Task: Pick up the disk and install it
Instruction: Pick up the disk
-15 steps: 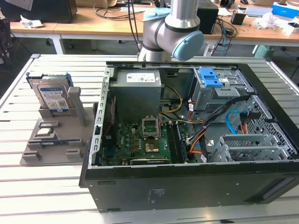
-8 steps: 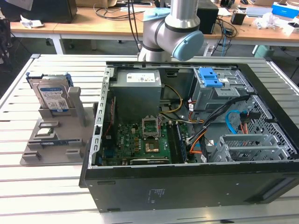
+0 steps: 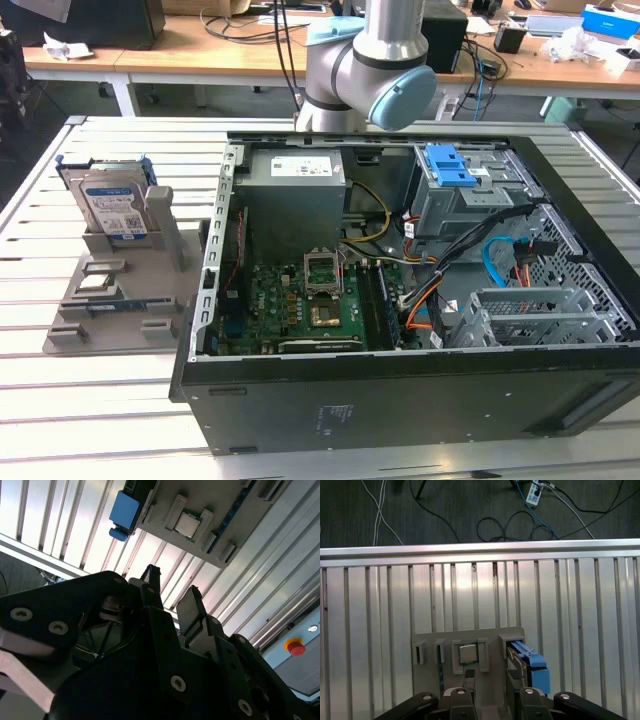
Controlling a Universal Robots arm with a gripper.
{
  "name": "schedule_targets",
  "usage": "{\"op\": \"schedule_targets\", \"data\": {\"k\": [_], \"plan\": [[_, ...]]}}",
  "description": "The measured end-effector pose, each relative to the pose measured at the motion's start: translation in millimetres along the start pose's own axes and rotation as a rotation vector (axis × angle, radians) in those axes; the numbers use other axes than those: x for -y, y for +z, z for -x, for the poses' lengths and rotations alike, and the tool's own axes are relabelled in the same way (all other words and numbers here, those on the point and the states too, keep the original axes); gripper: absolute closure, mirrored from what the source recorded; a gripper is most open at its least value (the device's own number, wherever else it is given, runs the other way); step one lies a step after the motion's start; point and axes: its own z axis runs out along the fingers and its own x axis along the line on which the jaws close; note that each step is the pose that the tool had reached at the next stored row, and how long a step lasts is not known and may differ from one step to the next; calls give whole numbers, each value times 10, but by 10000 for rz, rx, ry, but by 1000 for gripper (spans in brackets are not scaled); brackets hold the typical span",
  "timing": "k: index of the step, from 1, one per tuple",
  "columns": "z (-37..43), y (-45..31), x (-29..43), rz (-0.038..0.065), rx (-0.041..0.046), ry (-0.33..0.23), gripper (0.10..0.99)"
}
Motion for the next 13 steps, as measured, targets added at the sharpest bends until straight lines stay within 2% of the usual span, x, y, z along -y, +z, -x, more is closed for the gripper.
{"op": "schedule_targets", "data": {"k": [1,5,8,10,13], "plan": [[0,0,0,0,0,0,667],[8,-1,28,-1,0,-1,667],[38,-4,105,1,0,1,667],[73,-7,196,1,0,1,667],[101,-11,291,1,-1,1,667]]}}
